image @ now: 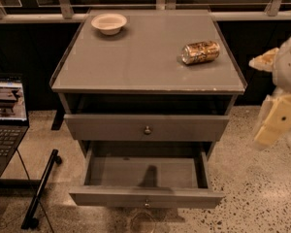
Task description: Close middle drawer
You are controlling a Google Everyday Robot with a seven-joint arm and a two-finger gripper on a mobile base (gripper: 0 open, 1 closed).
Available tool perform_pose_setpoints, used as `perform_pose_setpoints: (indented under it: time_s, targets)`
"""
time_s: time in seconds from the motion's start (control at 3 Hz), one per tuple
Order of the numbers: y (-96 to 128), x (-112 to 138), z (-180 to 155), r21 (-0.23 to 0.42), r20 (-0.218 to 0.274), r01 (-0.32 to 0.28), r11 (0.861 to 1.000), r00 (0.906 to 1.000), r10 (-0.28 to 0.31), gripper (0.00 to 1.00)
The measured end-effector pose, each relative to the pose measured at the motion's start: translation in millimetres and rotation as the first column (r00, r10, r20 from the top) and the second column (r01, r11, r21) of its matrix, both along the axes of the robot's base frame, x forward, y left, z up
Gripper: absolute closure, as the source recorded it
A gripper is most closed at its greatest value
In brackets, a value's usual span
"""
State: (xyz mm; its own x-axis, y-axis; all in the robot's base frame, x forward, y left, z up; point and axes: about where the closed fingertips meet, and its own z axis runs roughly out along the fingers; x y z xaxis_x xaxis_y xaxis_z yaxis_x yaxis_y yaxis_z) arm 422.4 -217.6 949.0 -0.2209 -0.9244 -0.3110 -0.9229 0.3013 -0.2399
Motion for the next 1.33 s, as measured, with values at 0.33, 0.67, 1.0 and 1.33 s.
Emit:
perform_pose_setpoints:
  time_s: [0.33, 0.67, 1.0, 1.33]
  targets:
    - [-7.7, -15.2, -69.2, 0.182, -0.036, 0.073, 0.981, 0.9971, -0.068, 0.0]
    - [-4.0, -9.0, -114.8, 0.361, -0.029, 0.138, 0.922, 0.9901, -0.137, 0.0]
    - [-2.2, -3.0, -158.0, 0.482, -0.051, 0.196, 0.854, 0.9792, -0.196, 0.0]
    - [-4.7, 3.8, -206.2, 0.542, -0.108, 0.261, 0.799, 0.9642, -0.242, 0.06]
